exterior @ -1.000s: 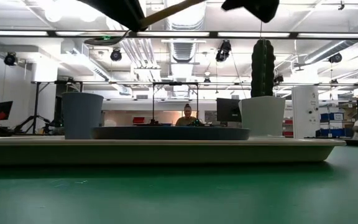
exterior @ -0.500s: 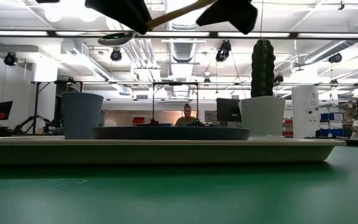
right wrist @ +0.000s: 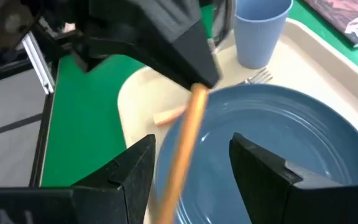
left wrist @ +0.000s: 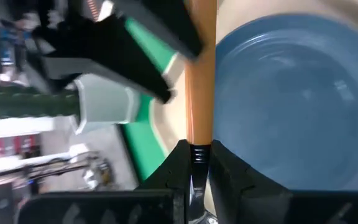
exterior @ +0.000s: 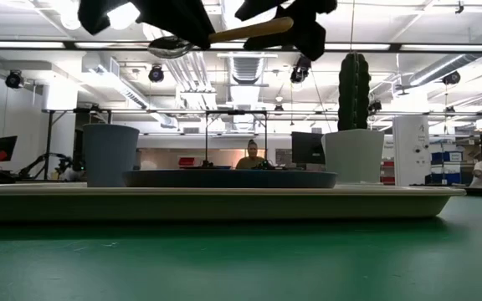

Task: Pick and place plate/cup/fork/spoon on tray
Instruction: Put the yellow spoon on the white serving tray on the right of the blue plate

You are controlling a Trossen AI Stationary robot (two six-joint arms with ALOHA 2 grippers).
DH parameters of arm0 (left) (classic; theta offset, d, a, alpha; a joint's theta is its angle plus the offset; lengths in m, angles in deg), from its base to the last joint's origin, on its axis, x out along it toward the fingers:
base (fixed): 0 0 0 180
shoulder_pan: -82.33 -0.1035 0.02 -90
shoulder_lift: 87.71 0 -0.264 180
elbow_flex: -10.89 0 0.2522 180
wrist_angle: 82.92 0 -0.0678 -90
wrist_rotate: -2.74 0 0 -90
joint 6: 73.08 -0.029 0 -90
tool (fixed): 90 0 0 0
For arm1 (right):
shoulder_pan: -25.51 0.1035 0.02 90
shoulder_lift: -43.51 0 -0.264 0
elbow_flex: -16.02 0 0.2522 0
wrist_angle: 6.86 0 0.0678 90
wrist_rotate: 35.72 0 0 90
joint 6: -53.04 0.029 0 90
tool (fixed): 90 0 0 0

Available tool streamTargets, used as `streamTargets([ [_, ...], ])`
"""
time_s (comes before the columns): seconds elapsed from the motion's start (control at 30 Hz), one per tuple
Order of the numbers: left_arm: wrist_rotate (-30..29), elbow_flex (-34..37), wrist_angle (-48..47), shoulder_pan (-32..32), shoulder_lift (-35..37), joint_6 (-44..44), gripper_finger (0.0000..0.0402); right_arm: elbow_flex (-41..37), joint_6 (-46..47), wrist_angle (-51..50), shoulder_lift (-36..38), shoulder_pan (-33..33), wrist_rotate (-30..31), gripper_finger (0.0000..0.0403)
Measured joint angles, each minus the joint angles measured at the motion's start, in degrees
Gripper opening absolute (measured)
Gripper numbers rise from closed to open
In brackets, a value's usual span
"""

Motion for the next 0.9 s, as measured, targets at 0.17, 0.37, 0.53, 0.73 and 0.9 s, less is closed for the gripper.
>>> streamTargets([
  [0.17,-2.1,0.1,3.3,-0.3,0.0,-4.8,0.0017,0.0,0.0,0.6,-1.6,-1.1,-0.5,0.0194],
  [0.37,-2.3,0.1,5.6,-0.3,0.0,-8.4,0.0017,0.0,-0.6,1.4,-2.5,-1.6,-0.7,0.0168],
  [0.53,-2.3,0.1,5.7,-0.3,0.0,-8.6,0.0017,0.0,-0.7,1.4,-2.2,-1.7,-0.7,0.0107],
  [0.73,-2.3,0.1,5.7,-0.3,0.0,-8.6,0.0049,0.0,-0.7,1.3,-2.1,-1.7,-0.7,0.0018],
  [0.9,-1.9,0.1,5.7,-0.3,0.0,-7.2,0.007,0.0,-0.6,1.3,-2.1,-1.7,-0.5,0.0014],
])
